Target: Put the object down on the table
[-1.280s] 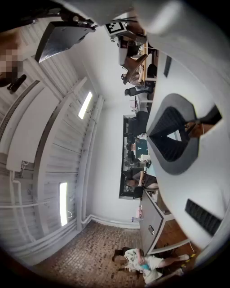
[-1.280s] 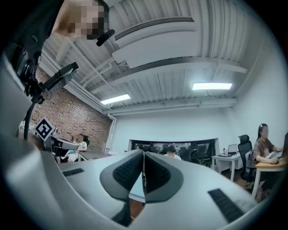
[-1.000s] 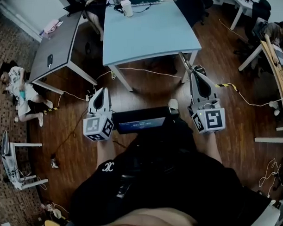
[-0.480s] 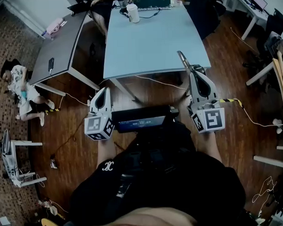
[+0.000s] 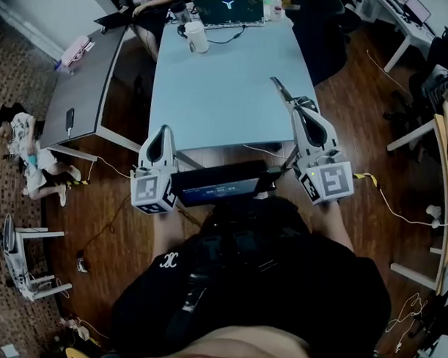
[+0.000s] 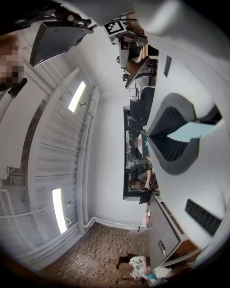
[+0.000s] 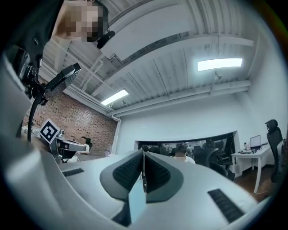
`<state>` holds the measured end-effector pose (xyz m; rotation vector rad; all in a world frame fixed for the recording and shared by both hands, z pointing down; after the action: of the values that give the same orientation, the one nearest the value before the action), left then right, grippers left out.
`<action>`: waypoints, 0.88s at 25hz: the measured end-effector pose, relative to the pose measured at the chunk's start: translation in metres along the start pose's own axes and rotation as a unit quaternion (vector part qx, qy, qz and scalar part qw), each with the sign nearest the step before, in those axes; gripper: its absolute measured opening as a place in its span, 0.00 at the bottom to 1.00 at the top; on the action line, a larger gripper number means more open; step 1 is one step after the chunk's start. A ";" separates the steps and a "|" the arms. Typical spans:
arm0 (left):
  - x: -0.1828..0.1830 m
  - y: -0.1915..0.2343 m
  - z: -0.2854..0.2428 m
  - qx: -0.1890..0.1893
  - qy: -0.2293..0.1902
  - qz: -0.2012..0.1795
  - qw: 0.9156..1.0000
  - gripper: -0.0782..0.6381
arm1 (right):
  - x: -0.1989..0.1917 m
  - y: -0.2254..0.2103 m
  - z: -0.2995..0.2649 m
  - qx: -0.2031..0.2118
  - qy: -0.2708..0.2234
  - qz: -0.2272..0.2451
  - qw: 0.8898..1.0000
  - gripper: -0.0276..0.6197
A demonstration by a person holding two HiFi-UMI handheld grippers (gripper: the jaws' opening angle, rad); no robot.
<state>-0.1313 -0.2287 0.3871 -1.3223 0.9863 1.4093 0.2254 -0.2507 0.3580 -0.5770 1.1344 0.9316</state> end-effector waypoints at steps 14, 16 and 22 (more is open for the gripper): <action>-0.012 0.024 -0.041 0.000 0.021 0.014 1.000 0.11 | -0.055 -0.010 -0.040 0.003 0.052 -0.080 0.995 0.03; -0.013 0.032 -0.041 0.000 0.023 0.017 1.000 0.11 | -0.075 -0.010 -0.045 -0.004 0.072 -0.122 0.990 0.03; -0.021 0.046 -0.035 0.004 0.033 0.025 0.999 0.11 | -0.170 -0.019 -0.056 -0.054 0.156 -0.239 0.957 0.03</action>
<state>-0.1676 -0.2760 0.4025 -1.3542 1.0740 1.4059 0.1919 -0.3603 0.4967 -1.0627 1.1531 0.4920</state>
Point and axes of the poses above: the fingertips, and each gripper's own axes: z backward along the fingers, y to its left, x out of its top, the point moved 7 cm from there along z, backward along the fingers, and after that the axes turned 8 degrees about -y, right-handed, at the moved point
